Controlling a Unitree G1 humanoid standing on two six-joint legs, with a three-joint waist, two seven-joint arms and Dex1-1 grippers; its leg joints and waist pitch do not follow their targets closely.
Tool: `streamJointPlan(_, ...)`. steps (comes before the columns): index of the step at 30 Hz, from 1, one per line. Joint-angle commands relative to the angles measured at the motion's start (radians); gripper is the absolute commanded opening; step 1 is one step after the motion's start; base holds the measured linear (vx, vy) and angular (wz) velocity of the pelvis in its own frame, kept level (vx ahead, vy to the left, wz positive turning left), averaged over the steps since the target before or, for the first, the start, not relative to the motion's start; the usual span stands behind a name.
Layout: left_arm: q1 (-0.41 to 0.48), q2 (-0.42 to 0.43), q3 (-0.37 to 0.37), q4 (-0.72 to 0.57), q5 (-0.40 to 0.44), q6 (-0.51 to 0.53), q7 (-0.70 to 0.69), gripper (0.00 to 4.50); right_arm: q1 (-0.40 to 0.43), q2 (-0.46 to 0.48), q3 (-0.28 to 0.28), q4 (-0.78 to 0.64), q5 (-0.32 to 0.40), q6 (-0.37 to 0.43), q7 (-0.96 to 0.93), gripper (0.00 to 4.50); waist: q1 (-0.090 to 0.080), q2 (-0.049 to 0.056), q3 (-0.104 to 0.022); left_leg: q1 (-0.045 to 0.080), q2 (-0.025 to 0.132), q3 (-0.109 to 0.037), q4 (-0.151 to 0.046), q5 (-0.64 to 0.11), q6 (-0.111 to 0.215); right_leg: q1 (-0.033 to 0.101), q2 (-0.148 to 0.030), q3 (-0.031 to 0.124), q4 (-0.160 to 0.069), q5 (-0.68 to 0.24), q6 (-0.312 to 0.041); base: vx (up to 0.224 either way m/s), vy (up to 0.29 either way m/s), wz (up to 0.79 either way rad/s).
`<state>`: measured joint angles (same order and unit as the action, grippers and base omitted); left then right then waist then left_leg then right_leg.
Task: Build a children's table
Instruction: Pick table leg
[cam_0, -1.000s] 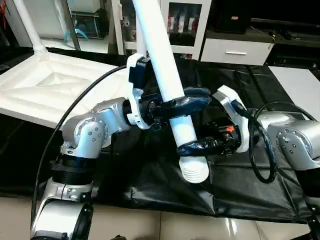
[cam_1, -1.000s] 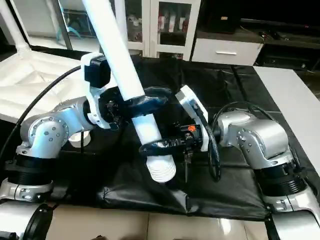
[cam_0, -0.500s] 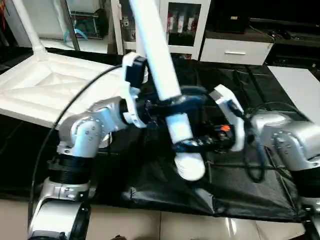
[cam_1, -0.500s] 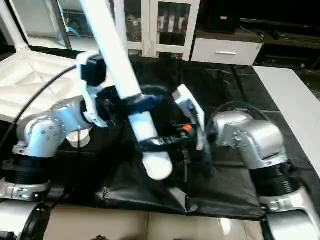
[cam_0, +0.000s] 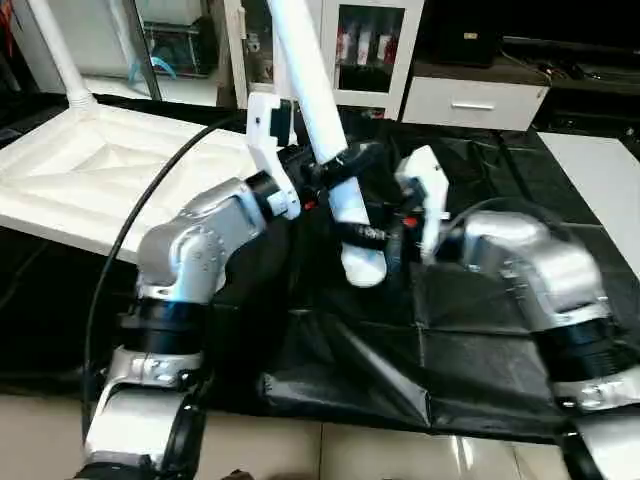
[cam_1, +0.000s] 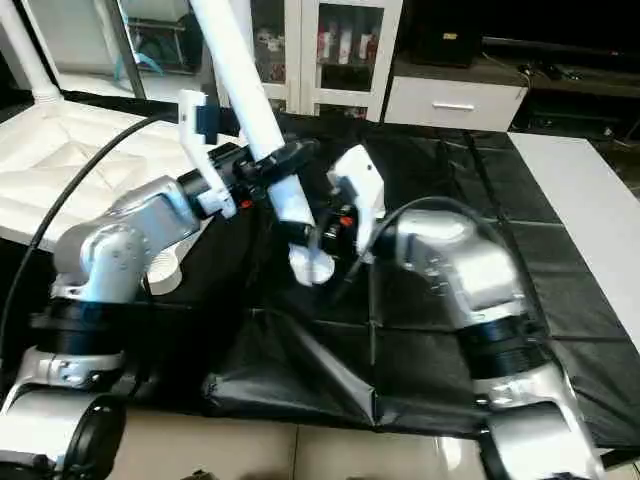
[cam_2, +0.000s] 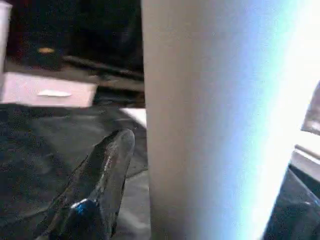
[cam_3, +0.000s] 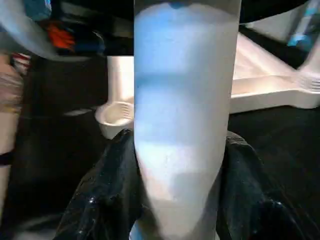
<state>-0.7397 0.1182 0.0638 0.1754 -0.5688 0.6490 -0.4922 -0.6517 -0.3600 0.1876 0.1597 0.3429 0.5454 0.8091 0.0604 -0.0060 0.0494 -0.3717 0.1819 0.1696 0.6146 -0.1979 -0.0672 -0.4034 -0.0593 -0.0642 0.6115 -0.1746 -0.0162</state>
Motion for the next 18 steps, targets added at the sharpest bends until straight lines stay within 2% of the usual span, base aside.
streamJointPlan(1, -0.018, -0.011, 0.023, 0.023, 0.020, -0.011, 0.050, 3.17, -0.030, 0.001, 0.014, -0.004, -0.047, -0.060, -0.040, 1.84, 0.002, -0.006, -0.072, 0.007, 0.040, -0.010, -0.065, -0.071, 0.028, 0.063, -0.075, 0.048, -0.058, -0.102, -0.225, 0.000, 0.000, 0.00)
streamJointPlan(6, -0.052, -0.058, 0.075, 0.089, 0.030, -0.047, 0.141, 3.17, -0.029, 0.030, 0.042, 0.018, -0.126, -0.135, -0.104, 1.84, 0.002, -0.004, -0.068, 0.007, 0.040, -0.010, -0.067, -0.101, 0.038, 0.062, -0.075, 0.049, -0.065, -0.143, -0.219, 0.000, 0.000, 0.00)
streamJointPlan(13, -0.089, -0.089, 0.148, 0.149, 0.012, -0.067, 0.264, 3.17, -0.028, 0.069, 0.067, 0.033, -0.227, -0.220, -0.220, 1.84, -0.002, -0.003, -0.070, 0.009, 0.039, -0.011, -0.067, -0.097, 0.038, 0.062, -0.073, 0.049, -0.061, -0.111, -0.225, 0.000, 0.000, 0.00)
streamJointPlan(18, -0.111, -0.101, 0.194, 0.200, 0.031, -0.131, 0.344, 3.17, -0.029, 0.090, 0.081, 0.052, -0.324, -0.265, -0.335, 1.84, -0.003, -0.002, -0.069, 0.009, 0.039, -0.011, -0.067, -0.105, 0.038, 0.062, -0.074, 0.049, -0.063, -0.113, -0.224, 0.000, 0.000, 0.00)
